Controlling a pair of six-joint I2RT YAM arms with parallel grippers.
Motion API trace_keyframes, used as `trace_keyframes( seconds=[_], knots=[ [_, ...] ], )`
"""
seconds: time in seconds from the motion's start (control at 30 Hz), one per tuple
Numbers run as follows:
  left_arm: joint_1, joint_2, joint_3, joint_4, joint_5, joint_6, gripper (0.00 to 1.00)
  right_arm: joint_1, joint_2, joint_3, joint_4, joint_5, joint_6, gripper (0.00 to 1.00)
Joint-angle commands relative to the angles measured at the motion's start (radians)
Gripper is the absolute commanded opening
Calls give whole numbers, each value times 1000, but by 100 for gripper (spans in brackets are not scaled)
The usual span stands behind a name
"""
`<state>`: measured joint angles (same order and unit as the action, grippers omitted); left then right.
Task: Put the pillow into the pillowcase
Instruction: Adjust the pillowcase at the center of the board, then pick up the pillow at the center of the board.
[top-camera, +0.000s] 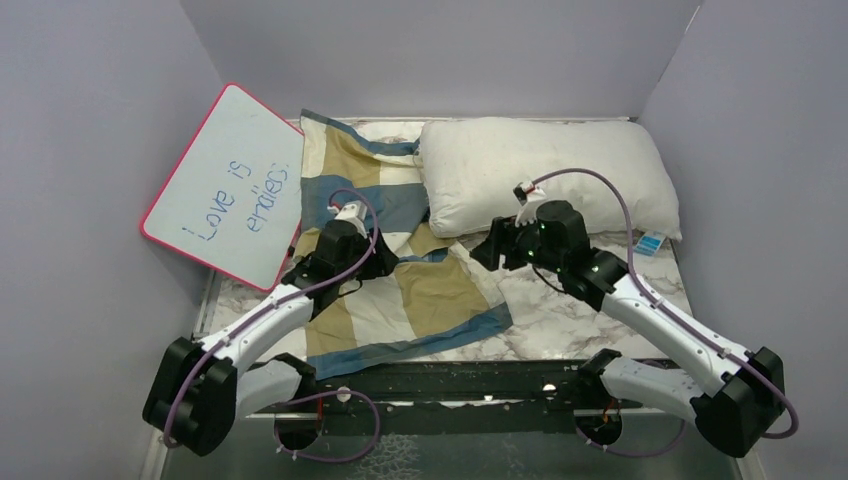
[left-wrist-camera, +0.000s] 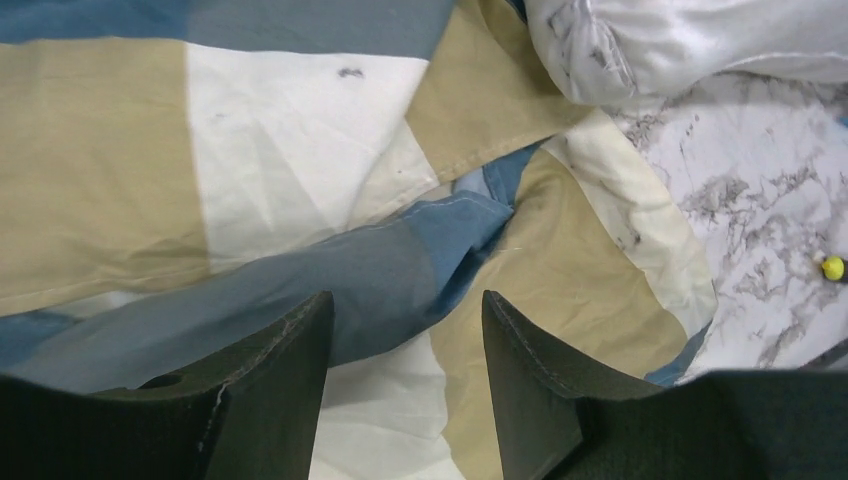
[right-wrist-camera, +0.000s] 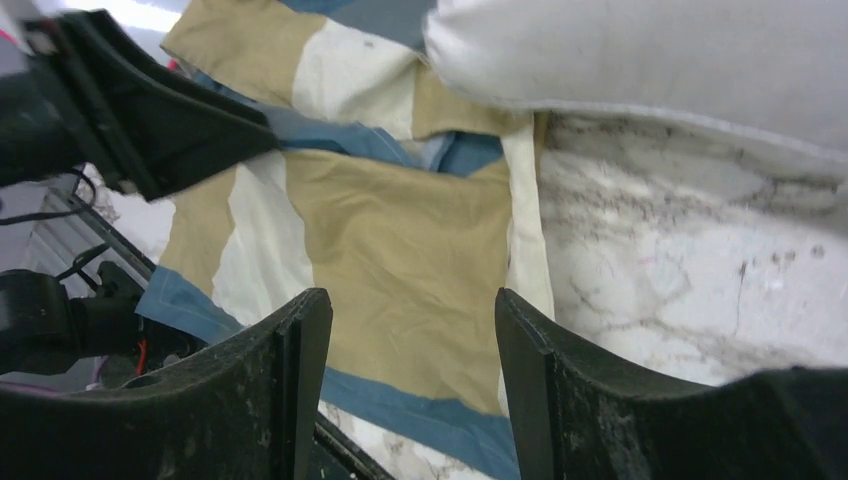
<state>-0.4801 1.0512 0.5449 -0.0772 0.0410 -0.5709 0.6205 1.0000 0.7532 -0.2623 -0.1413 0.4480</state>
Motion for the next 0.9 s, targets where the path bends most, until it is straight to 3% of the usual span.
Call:
trace_keyframes(
  seconds=[0.0,0.13,0.3,0.5,0.87],
  knots=[
    [1,103,-45,221,186,-35,58,1,70,119,59,-10,-150,66],
    [1,161,-61,274,222,-64,59,2,138,206,51,33,-282,69],
    [2,173,25,263,217,-70,61,1,174,339,-22,99,-315,71],
    [1,196,168,335,152,-76,78,1,128,334,-4,42,-331,72],
    [-4,490,373,432,137,-73,82,2,3,319,-53,88,-397,73]
  ],
)
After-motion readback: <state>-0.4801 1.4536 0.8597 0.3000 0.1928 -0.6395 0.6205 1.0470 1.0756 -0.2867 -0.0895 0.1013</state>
